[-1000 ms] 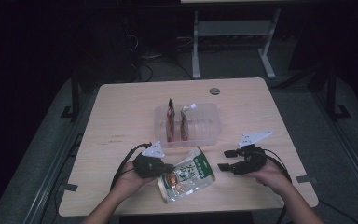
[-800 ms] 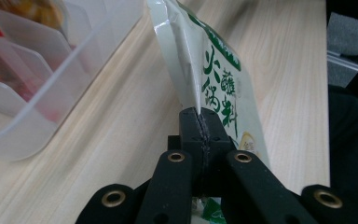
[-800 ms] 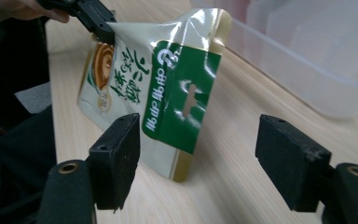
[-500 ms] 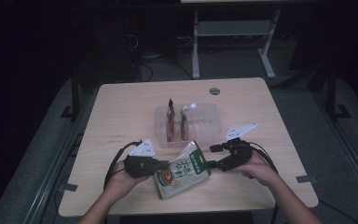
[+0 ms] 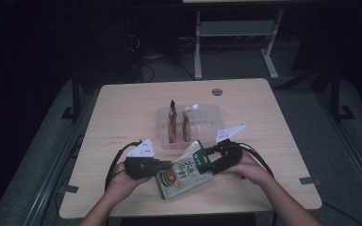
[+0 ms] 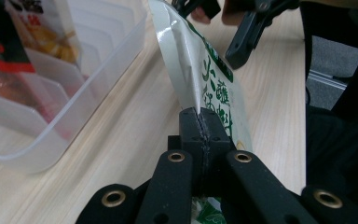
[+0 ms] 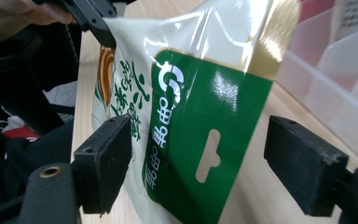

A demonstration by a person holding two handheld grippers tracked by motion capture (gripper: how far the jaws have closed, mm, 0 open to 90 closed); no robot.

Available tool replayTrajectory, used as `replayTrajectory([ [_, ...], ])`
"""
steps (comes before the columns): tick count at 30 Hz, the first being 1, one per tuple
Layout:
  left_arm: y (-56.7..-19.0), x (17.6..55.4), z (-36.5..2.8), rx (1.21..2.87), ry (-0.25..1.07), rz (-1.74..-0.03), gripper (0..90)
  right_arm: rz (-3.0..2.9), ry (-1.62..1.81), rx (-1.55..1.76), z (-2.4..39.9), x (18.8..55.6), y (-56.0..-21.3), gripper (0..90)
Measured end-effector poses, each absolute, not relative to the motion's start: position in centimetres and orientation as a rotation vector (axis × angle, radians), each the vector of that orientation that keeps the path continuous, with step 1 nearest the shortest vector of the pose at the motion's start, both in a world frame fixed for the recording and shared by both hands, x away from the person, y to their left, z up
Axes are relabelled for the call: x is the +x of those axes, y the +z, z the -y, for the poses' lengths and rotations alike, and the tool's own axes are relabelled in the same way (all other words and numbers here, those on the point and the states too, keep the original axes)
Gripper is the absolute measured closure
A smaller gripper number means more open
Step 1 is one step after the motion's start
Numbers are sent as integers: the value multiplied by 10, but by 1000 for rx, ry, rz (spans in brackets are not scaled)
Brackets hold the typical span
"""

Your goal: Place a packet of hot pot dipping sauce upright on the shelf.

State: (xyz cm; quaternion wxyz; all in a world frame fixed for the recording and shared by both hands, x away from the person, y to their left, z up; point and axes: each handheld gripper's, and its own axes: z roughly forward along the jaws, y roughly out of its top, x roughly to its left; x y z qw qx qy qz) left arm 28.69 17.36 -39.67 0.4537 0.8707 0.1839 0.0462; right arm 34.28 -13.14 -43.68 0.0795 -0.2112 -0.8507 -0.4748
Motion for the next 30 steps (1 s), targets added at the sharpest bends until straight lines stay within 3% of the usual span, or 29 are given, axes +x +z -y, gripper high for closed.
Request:
replayTrajectory([
  [6, -396, 285, -169, 2146, 113, -439, 900, 2542, -1417, -597, 129, 340, -438, 346],
  [10, -397, 286, -170, 2140, 118, -451, 900, 2548, -1424, -585, 129, 338, -437, 511],
  [16, -398, 288, -173, 2134, 127, -466, 900, 2561, -1430, -573, 128, 337, -436, 630],
  [23, -401, 291, -174, 2126, 126, -482, 900, 2551, -1430, -547, 129, 337, -434, 841],
  [30, -406, 293, -173, 2155, 168, -475, 878, 2555, -1411, -533, 129, 338, -435, 885],
])
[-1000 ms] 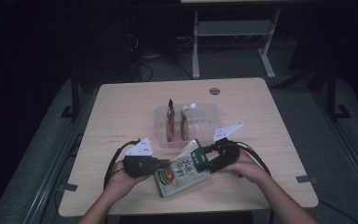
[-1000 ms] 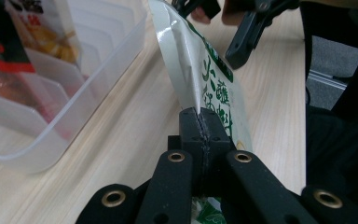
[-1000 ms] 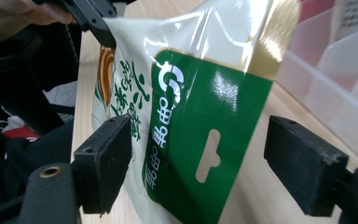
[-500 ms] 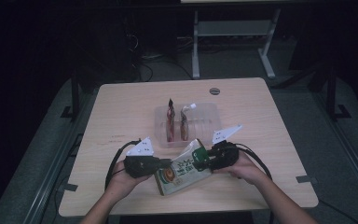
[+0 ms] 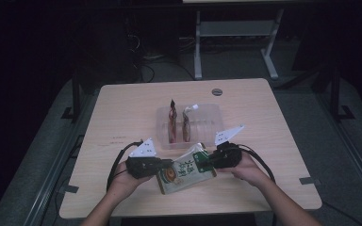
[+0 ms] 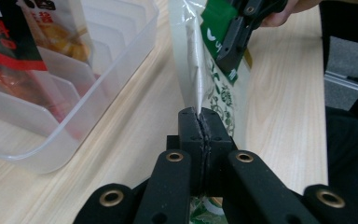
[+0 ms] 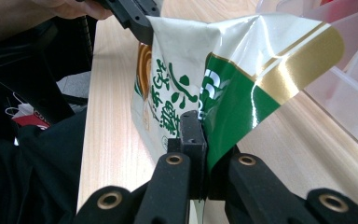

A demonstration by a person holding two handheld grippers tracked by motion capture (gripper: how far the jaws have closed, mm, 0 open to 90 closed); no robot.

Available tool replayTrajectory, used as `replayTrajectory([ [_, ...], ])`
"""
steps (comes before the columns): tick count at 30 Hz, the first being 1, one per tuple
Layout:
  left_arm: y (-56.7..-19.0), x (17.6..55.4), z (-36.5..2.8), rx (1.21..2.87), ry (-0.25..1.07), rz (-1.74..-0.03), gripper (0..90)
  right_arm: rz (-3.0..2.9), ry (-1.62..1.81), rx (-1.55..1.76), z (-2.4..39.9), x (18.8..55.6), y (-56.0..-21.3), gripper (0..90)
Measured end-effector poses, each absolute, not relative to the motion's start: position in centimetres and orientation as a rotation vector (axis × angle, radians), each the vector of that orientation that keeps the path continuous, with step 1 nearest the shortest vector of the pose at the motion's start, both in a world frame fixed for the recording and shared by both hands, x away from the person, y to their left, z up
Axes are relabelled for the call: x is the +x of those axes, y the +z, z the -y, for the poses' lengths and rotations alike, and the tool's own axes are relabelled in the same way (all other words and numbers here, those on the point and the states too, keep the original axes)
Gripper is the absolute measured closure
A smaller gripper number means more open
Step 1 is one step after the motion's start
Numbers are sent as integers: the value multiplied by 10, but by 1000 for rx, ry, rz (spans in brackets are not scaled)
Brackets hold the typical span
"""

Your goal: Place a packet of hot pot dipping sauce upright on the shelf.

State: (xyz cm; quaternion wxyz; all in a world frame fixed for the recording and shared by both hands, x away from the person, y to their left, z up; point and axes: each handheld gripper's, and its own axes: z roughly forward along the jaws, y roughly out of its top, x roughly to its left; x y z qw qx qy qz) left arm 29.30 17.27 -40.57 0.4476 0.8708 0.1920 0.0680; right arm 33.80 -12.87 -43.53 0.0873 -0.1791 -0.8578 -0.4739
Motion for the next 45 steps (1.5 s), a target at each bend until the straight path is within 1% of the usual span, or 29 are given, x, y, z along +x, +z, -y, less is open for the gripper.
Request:
replayTrajectory([
  [1, -406, 293, -173, 2155, 172, -480, 878, 2554, -1412, -534, 129, 338, -435, 886],
  [5, -405, 294, -178, 2140, 187, -498, 821, 2549, -1435, -512, 130, 336, -431, 889],
  [8, -400, 294, -186, 2097, 204, -524, 820, 2557, -1430, -512, 130, 336, -431, 890],
  [10, -397, 295, -193, 2082, 216, -537, 888, 2562, -1431, -527, 132, 336, -430, 893],
  [14, -398, 294, -194, 2094, 212, -539, 899, 2553, -1452, -518, 133, 336, -426, 895],
  [23, -406, 309, -171, 2136, 225, -555, 900, 2465, -1530, -433, 126, 326, -412, 898],
  [29, -409, 310, -150, 2166, 181, -493, 900, 2426, -1589, -374, 121, 321, -402, 898],
  [31, -413, 310, -134, 2179, 146, -460, 900, 2423, -1608, -358, 120, 319, -397, 898],
  [32, -413, 310, -134, 2179, 146, -460, 900, 2423, -1608, -358, 120, 319, -397, 898],
  [33, -415, 309, -124, 2178, 116, -434, 900, 2424, -1622, -356, 121, 319, -394, 898],
  [38, -417, 305, -115, 2185, 94, -398, 900, 2430, -1635, -350, 126, 320, -392, 898],
  [45, -413, 306, -124, 2160, 85, -409, 900, 2426, -1652, -350, 130, 319, -390, 898],
])
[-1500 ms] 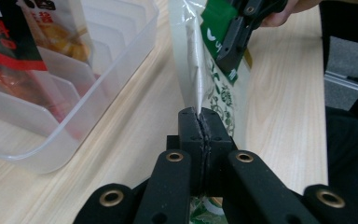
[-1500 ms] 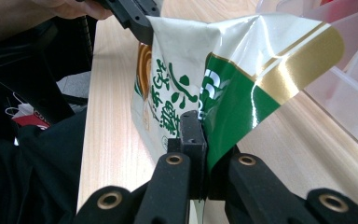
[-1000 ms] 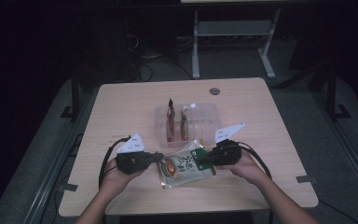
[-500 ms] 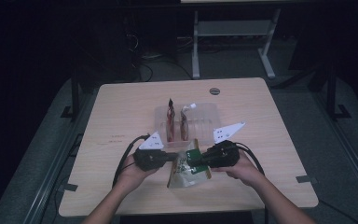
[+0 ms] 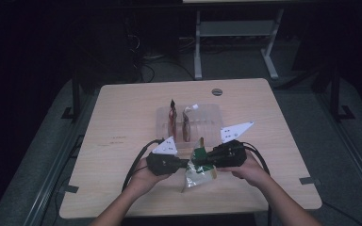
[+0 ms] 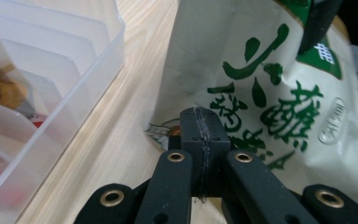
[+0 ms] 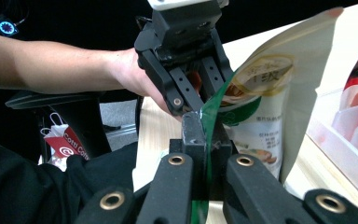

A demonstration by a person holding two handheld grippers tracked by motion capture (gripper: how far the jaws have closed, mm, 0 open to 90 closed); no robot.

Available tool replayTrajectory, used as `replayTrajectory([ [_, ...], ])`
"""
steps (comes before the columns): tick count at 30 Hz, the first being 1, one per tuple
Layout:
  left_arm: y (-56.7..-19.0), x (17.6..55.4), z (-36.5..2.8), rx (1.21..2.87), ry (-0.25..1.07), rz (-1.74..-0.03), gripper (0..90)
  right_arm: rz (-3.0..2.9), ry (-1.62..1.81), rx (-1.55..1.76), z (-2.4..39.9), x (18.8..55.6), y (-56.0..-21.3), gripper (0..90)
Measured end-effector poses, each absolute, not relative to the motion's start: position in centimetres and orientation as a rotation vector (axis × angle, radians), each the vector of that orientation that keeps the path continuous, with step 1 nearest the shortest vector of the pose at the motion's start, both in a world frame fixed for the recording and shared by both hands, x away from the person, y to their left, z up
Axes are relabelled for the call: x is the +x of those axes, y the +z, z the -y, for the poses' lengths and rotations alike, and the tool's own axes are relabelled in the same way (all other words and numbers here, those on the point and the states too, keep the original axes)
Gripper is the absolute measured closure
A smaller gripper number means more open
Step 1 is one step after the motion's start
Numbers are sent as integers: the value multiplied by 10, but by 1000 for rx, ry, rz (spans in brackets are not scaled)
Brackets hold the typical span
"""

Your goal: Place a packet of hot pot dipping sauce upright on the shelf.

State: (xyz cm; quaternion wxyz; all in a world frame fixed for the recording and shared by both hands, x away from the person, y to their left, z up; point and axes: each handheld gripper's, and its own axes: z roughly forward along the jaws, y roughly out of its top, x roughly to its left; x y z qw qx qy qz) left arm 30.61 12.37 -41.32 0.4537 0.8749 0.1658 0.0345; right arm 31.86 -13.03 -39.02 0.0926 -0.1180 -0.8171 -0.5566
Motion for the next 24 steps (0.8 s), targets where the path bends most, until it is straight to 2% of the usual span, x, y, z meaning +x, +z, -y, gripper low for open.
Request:
replayTrajectory([
  [6, -409, 304, -133, 2145, 87, -424, 874, 2414, -1675, -367, 134, 318, -387, 897],
  [8, -408, 303, -140, 2148, 81, -432, 817, 2410, -1692, -372, 137, 318, -384, 898],
  [10, -408, 302, -143, 2153, 75, -435, 801, 2412, -1695, -371, 138, 318, -383, 897],
  [13, -409, 300, -149, 2162, 64, -454, 718, 2409, -1716, -375, 141, 317, -379, 898],
  [14, -410, 298, -154, 2173, 69, -464, 646, 2409, -1719, -381, 144, 316, -377, 897],
  [16, -411, 297, -160, 2197, 65, -483, 572, 2412, -1727, -383, 145, 316, -376, 897],
  [20, -414, 294, -169, 2203, 56, -520, 509, 2417, -1731, -393, 147, 316, -374, 897],
  [23, -417, 291, -178, 2211, 46, -563, 434, 2425, -1730, -397, 149, 316, -370, 898],
  [24, -419, 288, -183, 2225, 49, -585, 383, 2432, -1730, -400, 151, 317, -368, 897],
])
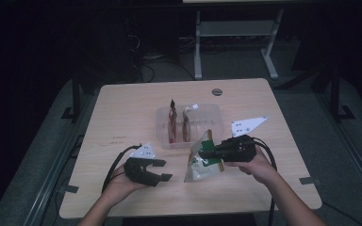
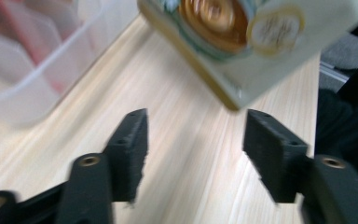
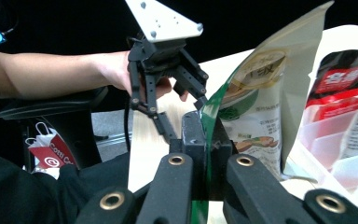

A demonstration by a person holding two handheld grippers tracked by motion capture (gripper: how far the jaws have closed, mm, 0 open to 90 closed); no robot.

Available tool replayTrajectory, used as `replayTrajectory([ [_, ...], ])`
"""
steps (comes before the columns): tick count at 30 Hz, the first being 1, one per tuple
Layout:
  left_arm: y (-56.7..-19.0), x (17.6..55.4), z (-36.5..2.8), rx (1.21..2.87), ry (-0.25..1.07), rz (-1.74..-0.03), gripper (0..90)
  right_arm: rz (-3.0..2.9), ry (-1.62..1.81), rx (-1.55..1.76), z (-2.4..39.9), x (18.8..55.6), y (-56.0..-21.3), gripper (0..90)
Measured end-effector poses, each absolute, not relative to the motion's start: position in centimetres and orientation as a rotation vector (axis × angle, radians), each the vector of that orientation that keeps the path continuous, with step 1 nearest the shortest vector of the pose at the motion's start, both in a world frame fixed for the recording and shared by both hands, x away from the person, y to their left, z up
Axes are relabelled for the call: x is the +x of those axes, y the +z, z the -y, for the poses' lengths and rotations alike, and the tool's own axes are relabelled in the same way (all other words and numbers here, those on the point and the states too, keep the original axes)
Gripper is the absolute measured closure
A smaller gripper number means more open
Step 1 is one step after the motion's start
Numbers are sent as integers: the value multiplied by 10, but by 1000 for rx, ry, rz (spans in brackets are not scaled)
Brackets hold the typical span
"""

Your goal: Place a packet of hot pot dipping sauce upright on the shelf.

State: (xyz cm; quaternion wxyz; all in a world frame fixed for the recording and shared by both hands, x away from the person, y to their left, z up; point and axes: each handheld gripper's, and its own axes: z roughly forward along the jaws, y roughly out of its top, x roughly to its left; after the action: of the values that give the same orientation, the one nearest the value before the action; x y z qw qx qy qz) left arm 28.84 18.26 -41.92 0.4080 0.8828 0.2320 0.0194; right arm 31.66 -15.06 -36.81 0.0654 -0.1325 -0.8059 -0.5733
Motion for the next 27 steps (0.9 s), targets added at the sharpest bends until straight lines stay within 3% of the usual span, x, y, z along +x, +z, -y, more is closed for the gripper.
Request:
replayTrajectory([
  [11, -426, 287, -197, 2238, 94, -655, 222, 2452, -1789, -399, 167, 326, -353, 897],
  [27, -425, 289, -211, 2209, 130, -675, 195, 2503, -1878, -504, 182, 363, -329, 897],
])
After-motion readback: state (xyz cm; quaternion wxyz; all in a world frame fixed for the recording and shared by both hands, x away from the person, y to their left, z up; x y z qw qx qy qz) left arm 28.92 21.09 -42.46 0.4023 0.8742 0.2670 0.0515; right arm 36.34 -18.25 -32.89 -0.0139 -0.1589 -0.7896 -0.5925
